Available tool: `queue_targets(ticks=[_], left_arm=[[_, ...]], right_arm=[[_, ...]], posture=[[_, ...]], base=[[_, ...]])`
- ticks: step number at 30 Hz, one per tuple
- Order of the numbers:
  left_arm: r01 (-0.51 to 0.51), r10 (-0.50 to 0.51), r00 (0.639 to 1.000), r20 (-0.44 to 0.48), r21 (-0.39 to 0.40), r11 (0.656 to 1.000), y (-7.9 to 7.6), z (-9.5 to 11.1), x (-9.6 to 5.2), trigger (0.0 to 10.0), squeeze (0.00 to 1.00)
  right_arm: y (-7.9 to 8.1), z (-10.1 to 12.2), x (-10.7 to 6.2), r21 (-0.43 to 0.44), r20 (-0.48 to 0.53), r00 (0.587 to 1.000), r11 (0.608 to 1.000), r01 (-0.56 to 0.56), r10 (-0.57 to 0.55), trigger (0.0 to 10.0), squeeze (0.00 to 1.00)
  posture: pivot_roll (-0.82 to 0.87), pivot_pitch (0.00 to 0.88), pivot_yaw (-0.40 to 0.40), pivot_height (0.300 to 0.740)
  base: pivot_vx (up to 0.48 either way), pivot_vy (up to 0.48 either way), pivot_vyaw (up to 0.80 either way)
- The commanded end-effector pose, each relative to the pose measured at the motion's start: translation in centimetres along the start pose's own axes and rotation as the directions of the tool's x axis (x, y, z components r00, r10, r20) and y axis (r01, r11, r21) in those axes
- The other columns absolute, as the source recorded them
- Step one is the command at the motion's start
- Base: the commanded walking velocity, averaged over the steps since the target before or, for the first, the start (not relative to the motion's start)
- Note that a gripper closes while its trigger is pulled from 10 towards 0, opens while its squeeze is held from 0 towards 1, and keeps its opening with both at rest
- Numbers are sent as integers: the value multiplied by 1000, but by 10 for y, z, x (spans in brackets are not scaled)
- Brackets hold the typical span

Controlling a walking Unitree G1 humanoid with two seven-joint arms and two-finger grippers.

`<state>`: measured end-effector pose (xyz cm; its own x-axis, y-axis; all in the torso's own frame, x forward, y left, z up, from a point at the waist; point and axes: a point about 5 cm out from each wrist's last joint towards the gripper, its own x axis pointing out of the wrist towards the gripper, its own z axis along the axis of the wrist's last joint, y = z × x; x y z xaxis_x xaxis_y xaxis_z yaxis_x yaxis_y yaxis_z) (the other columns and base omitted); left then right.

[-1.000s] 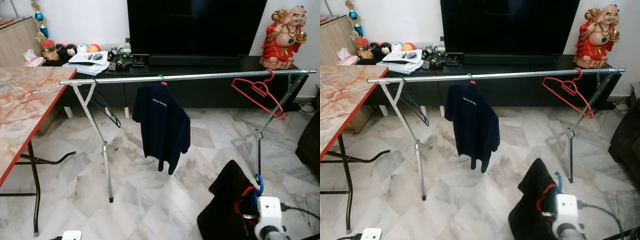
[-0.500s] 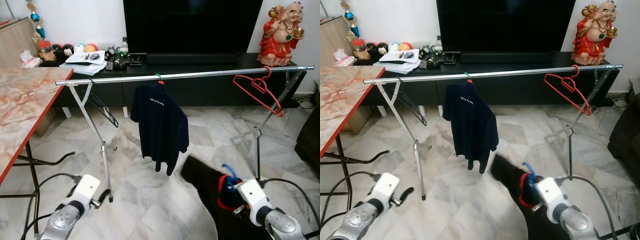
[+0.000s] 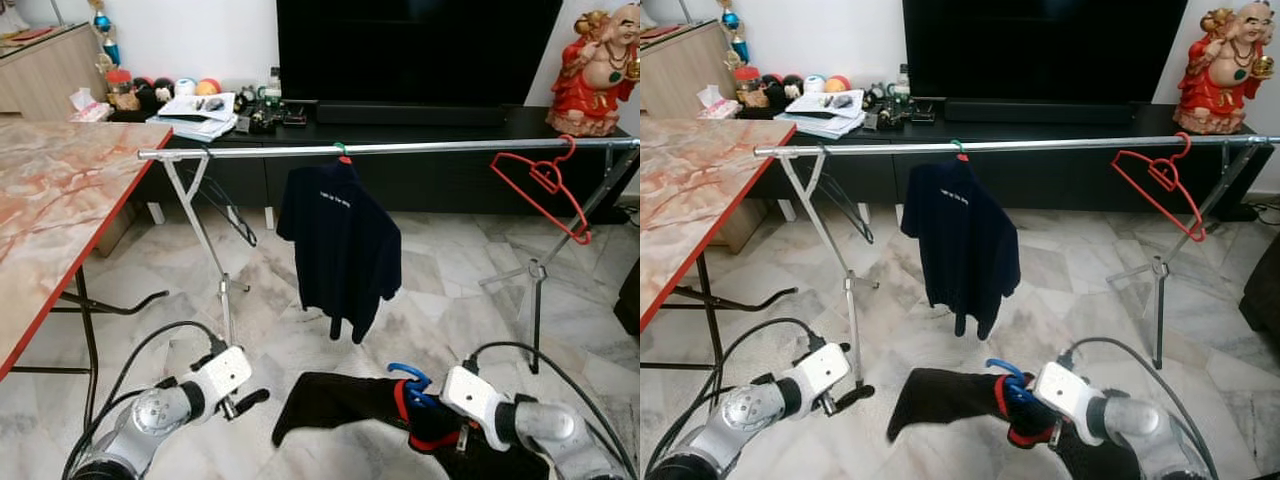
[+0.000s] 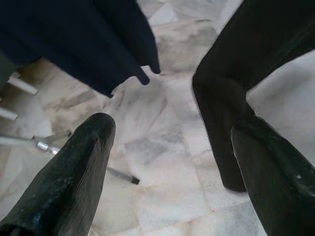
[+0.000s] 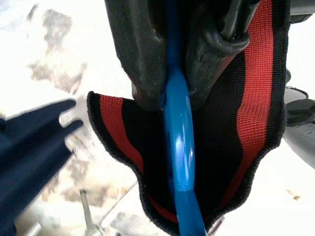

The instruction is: Hang hanger

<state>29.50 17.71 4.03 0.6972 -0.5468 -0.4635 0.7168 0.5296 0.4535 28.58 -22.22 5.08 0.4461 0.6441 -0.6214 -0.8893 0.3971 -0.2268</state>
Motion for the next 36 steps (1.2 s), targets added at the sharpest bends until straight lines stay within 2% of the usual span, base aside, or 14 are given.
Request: queue_targets(ticks=[1, 7, 8, 12, 17, 24, 32, 36], left_arm=[[47, -46, 999, -12, 31, 998, -3, 4, 3, 10000, 0], [90, -90, 996, -5, 2, 996, -8, 7, 6, 10000, 0], [105, -105, 994, -12, 34, 994, -9, 10, 11, 10000, 0], [106, -106, 994, -16, 36, 994, -9, 13, 15, 10000, 0], [60, -60, 998, 3, -28, 998, -7, 18, 22, 10000, 0], [116, -115, 993, 12, -41, 992, -13, 23, 26, 10000, 0], [237, -237, 971, 2, -70, 969, -22, 25, 30, 10000, 0], [232, -232, 973, 2, -74, 970, -21, 26, 31, 10000, 0]], right_arm=[[-12, 21, -8, -68, 66, 998, 998, 8, -4, 10000, 0], [-11, 29, -13, -109, 72, 997, 994, -13, 21, 10000, 0], [-7, 33, -16, -133, 81, 996, 990, -36, 47, 10000, 0], [-3, 38, -23, -143, 98, 993, 988, -53, 67, 10000, 0], [3, 45, -31, -169, 105, 990, 983, -72, 91, 10000, 0], [6, 60, -43, -185, 138, 985, 979, -80, 106, 10000, 0], [3, 77, -57, -212, 154, 984, 976, -57, 91, 10000, 0], [2, 85, -61, -212, 179, 980, 976, -46, 84, 10000, 0]], posture=[[-9, 0, 2, 740], [-33, 0, 7, 740], [-36, 0, 8, 740], [-43, 0, 11, 740], [-57, 0, 12, 740], [-65, 0, 17, 740], [-75, 0, 15, 740], [-78, 0, 12, 740]], base=[[0, 0, 0], [0, 0, 0], [0, 0, 0], [0, 0, 0], [0, 0, 0], [0, 0, 0], [0, 0, 0], [0, 0, 0]])
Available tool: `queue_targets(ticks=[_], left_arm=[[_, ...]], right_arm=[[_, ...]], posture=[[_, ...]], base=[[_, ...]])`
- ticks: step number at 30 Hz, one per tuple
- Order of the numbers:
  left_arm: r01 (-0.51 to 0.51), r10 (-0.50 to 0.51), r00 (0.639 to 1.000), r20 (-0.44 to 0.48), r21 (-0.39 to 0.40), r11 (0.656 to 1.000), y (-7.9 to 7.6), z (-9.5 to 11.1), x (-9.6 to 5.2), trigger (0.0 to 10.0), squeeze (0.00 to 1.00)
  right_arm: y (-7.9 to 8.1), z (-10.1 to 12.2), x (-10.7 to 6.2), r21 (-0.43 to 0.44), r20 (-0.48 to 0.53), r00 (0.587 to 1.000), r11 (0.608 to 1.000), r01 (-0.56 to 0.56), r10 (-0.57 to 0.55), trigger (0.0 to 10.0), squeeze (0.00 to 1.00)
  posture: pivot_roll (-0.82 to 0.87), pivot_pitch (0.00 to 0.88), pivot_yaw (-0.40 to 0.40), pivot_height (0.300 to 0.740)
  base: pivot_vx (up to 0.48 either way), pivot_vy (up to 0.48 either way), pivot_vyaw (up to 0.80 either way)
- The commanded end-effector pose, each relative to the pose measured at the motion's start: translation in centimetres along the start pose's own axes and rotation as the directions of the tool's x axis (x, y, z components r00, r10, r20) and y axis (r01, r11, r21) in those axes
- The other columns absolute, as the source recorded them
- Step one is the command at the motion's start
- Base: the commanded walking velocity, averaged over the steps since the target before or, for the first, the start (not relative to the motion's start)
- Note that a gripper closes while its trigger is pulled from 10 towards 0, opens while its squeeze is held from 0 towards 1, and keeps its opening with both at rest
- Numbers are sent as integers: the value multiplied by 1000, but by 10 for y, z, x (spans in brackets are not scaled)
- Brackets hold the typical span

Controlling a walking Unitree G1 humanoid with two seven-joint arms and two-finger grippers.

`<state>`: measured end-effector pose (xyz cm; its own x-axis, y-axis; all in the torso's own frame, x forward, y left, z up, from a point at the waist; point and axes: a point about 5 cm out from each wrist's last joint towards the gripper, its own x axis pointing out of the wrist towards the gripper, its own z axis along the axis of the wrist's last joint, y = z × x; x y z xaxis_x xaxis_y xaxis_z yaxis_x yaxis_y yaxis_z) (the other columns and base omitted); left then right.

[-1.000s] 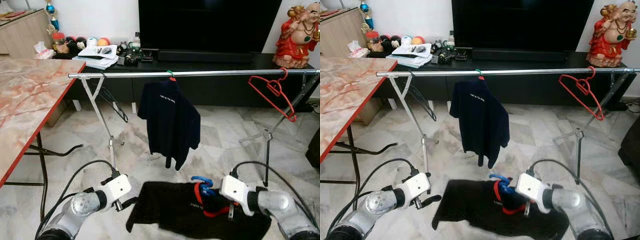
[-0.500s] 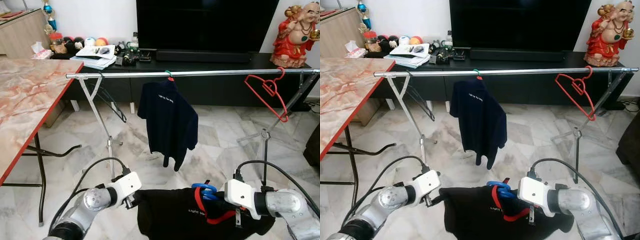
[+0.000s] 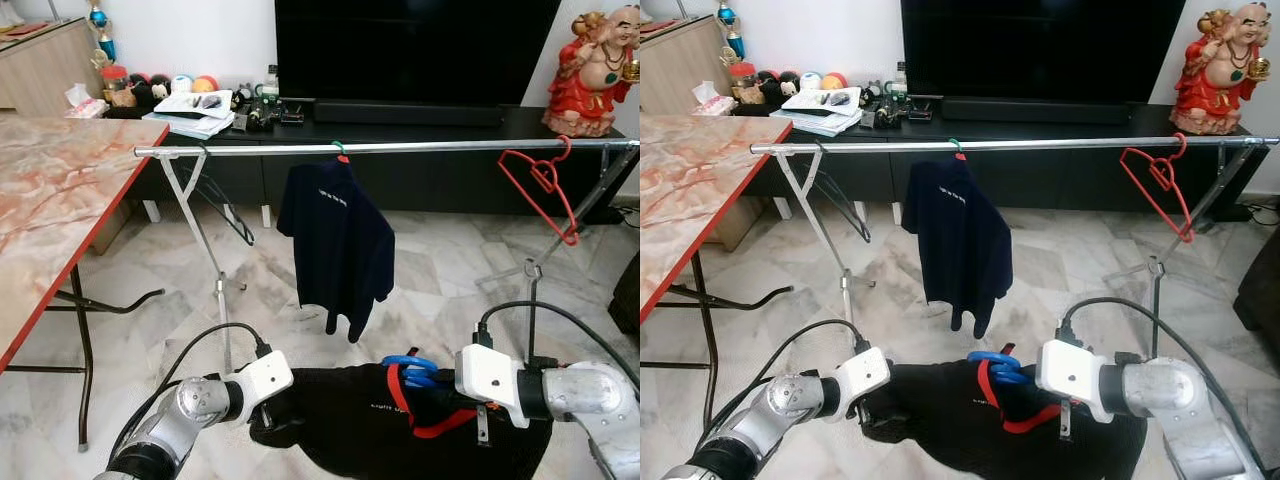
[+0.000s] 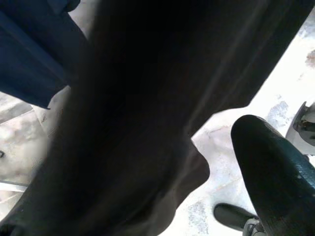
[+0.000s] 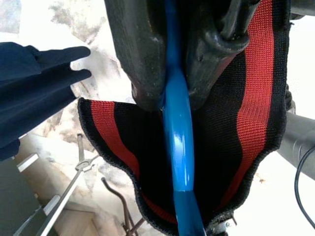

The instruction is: Hang hanger

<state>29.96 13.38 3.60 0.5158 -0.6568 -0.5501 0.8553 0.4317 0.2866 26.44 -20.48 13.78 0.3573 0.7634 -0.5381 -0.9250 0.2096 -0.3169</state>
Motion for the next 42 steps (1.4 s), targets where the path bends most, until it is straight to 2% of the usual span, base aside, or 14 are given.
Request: queue_targets(ticks=[1, 2, 8, 13, 25, 42], left_arm=[[1, -1, 1000, -1, -14, 1000, 1, 2, 2, 4941, 0], [-3, 3, 1000, 7, -21, 1000, 2, 3, 2, 0, 0], [-46, 48, 998, 47, -40, 998, 8, 10, 3, 0, 0], [-98, 102, 993, 65, -74, 992, 20, 12, -2, 0, 0], [-62, 65, 997, 38, -78, 995, 16, 1, -9, 0, 0], [-80, 85, 994, 64, -79, 994, 18, 7, -6, 0, 0]], right_arm=[[-6, 11, -8, -21, 46, 998, 999, 35, -34, 10000, 0], [-6, 11, -8, -21, 45, 998, 999, 37, -36, 10000, 0], [-10, 11, -10, -15, 41, 997, 998, 59, -59, 10000, 0], [-12, 10, -9, -1, 45, 996, 997, 73, -73, 10000, 0], [-15, 10, -9, 6, 47, 995, 996, 90, -90, 10000, 0], [-15, 12, -6, 6, 61, 994, 996, 93, -94, 10000, 0]], posture=[[-76, 0, 12, 740], [-76, 0, 12, 740], [-79, 0, 8, 740], [-73, 0, 4, 740], [-70, 0, 3, 740], [-69, 0, 7, 740]], base=[[0, 0, 0], [0, 0, 0], [0, 0, 0], [0, 0, 0], [0, 0, 0], [0, 0, 0]])
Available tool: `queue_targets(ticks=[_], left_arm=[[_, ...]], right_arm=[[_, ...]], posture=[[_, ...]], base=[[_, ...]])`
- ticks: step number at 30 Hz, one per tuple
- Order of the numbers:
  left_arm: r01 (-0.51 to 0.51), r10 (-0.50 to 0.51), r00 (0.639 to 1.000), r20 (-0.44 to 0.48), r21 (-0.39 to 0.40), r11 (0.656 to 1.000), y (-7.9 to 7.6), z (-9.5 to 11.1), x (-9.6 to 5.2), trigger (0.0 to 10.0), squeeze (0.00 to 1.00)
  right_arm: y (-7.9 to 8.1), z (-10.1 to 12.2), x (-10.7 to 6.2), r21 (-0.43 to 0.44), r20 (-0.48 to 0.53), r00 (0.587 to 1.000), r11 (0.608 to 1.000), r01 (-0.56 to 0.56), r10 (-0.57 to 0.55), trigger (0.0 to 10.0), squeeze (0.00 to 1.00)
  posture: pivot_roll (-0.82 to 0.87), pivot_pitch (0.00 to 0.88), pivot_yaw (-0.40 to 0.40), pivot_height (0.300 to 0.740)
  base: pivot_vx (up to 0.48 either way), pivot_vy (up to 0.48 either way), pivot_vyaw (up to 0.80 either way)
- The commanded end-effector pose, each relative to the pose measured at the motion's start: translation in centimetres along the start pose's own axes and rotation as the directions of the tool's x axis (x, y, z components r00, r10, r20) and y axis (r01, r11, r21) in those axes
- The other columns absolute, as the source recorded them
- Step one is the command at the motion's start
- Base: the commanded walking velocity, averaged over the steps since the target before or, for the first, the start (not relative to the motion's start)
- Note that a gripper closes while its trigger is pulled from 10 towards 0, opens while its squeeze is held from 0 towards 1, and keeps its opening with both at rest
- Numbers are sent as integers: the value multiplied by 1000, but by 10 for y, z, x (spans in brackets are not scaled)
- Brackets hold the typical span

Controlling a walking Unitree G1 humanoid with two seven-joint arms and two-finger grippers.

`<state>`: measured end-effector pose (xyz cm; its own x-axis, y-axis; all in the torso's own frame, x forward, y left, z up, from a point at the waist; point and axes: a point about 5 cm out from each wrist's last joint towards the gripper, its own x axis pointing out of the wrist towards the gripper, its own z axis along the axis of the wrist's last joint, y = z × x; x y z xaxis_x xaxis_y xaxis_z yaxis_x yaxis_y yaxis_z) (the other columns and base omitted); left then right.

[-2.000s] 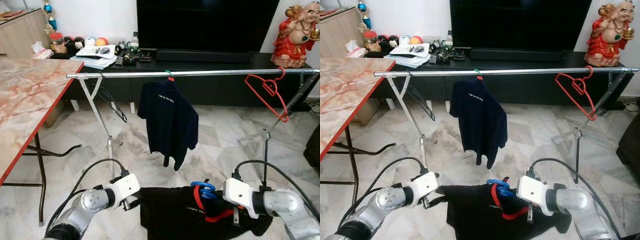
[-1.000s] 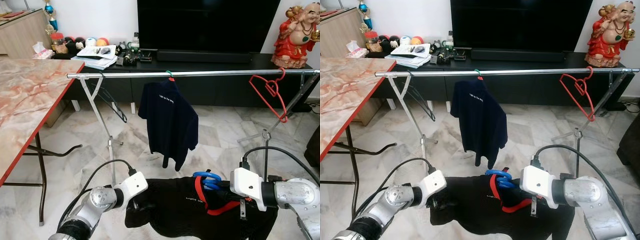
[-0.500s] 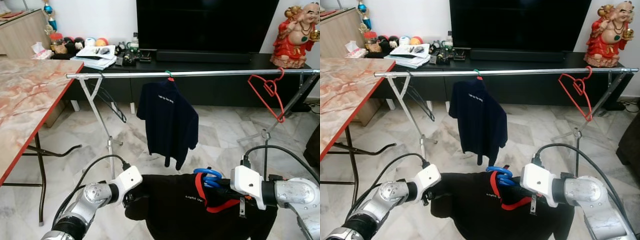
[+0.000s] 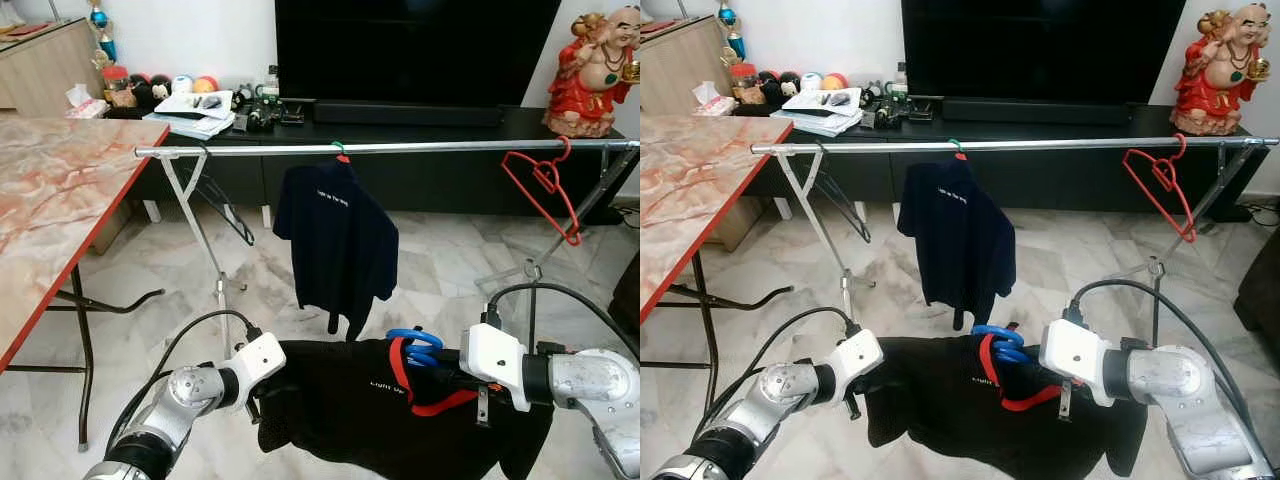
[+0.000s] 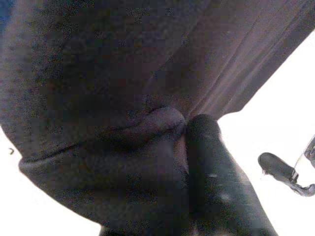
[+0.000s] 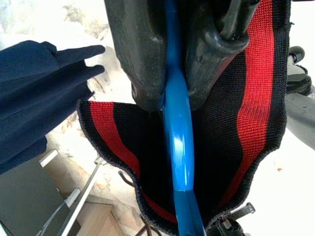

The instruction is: Hang hanger

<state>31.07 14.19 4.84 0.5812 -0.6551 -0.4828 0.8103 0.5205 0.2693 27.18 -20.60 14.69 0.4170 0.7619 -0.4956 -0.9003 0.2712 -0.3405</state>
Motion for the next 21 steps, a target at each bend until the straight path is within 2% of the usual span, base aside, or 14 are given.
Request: queue_targets(ticks=[1, 18, 21], left_arm=[[-11, 11, 1000, 11, -8, 1000, 2, 2, 0, 0, 0], [-60, 60, 998, 35, -3, 998, 5, 5, 0, 0, 0], [-101, 101, 994, 28, 6, 995, 10, 4, -2, 0, 0]], right_arm=[[-5, 7, -2, -10, 39, 999, 1000, 25, -25, 10000, 0], [-1, 4, 0, 7, 40, 999, 1000, 23, -23, 10000, 0], [-2, 2, 1, 5, 20, 1000, 1000, 23, -23, 10000, 0]], posture=[[-69, 0, 7, 740], [-63, 0, 6, 740], [-62, 0, 6, 740]], base=[[0, 0, 0], [0, 0, 0], [0, 0, 0]])
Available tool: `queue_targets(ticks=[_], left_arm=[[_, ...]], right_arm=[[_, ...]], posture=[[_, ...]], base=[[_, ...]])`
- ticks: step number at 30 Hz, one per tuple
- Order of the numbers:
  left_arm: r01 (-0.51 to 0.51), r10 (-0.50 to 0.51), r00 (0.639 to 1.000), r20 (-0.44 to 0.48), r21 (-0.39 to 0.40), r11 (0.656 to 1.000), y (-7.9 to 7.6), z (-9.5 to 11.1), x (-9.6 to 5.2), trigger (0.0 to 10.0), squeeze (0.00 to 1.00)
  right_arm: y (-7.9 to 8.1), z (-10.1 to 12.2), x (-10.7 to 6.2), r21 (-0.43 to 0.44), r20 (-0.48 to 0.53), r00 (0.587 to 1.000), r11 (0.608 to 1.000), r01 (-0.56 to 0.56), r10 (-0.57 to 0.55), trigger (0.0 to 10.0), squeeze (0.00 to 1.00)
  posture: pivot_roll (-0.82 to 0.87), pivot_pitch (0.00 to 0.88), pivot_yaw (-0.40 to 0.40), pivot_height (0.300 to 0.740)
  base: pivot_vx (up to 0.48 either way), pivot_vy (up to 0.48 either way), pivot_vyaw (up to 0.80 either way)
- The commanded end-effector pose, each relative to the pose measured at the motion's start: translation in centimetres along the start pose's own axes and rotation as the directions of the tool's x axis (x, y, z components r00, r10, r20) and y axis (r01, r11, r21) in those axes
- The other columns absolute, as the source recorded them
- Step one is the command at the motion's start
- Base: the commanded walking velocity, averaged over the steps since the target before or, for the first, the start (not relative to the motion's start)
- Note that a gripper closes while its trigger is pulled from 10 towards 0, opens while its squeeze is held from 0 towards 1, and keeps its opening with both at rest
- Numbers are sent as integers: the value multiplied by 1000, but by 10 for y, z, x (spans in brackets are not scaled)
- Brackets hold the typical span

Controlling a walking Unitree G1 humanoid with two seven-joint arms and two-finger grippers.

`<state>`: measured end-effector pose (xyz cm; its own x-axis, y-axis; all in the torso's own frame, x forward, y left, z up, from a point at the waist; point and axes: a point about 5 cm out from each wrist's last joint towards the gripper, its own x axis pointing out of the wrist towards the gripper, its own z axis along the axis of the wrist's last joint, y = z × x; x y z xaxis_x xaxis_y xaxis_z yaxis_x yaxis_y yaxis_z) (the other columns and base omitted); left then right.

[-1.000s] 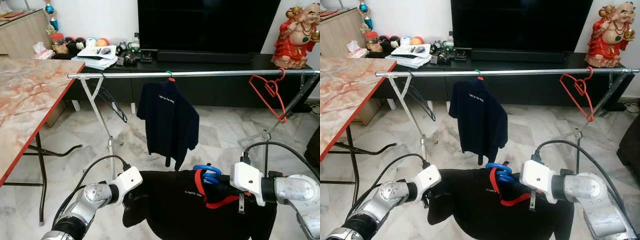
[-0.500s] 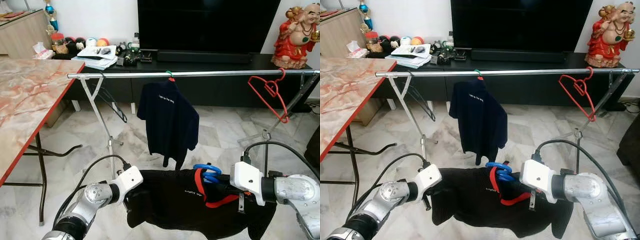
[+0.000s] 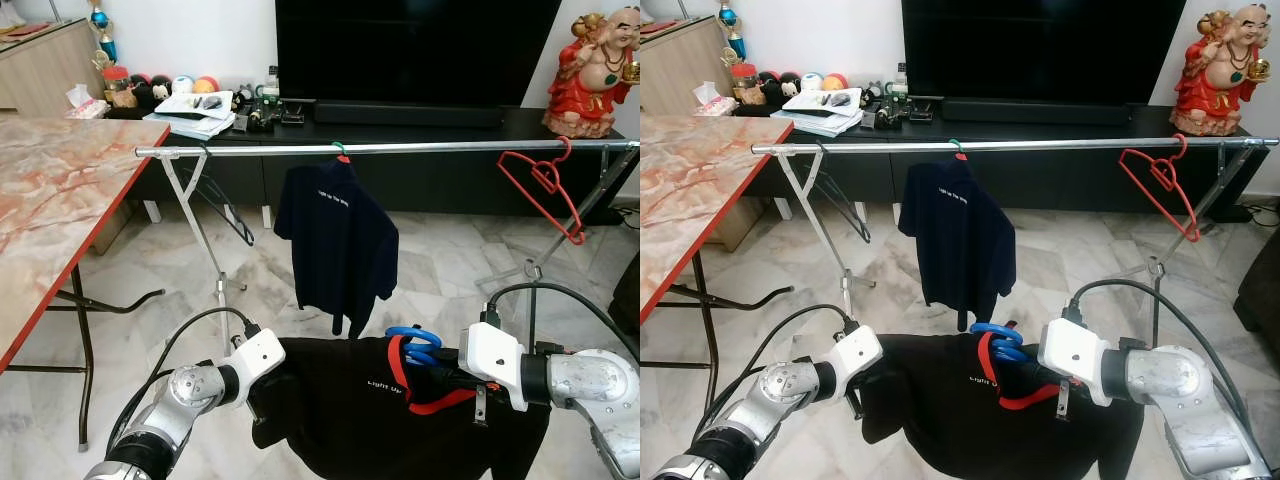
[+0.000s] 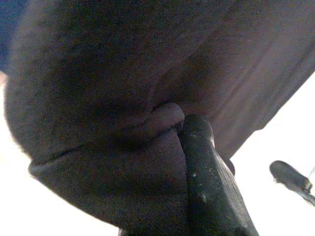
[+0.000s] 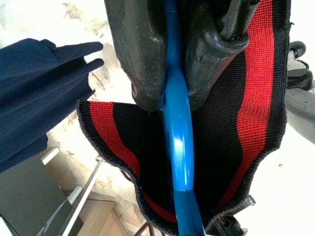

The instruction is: Hang hanger

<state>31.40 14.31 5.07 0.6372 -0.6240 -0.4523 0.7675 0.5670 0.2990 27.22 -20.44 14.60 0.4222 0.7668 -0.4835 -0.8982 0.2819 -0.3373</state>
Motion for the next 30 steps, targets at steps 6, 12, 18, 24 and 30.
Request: queue_targets(ticks=[6, 12, 18, 24, 30], left_arm=[[-232, 232, 972, -36, 4, 973, 28, -3, -9, 0, 0], [-540, 524, 835, -167, -60, 840, 59, -17, -27, 0, 0], [-617, 559, 731, -392, -30, 786, 63, -45, -41, 0, 0], [-604, 512, 689, -513, -15, 797, 57, -61, -47, 0, 0], [-364, 313, 812, -492, -9, 931, 35, -55, -28, 0, 0]], right_arm=[[-4, -16, -6, -16, -127, 991, 999, 30, -32, 10000, 0], [-9, -28, -15, 7, -187, 978, 995, 100, -97, 10000, 0], [-13, -30, -20, 21, -182, 974, 990, 143, -136, 10000, 0], [-16, -24, -31, 63, -125, 982, 986, 153, -145, 10000, 0], [-34, -20, -51, 59, -83, 959, 959, 278, -273, 10000, 0]], posture=[[-61, 0, 4, 740], [-63, 0, 2, 740], [-63, 0, 1, 740], [-58, 0, 2, 740], [-61, 0, 1, 740]], base=[[0, 0, 0], [0, 0, 0], [0, 0, 0], [0, 0, 0], [0, 0, 0]])
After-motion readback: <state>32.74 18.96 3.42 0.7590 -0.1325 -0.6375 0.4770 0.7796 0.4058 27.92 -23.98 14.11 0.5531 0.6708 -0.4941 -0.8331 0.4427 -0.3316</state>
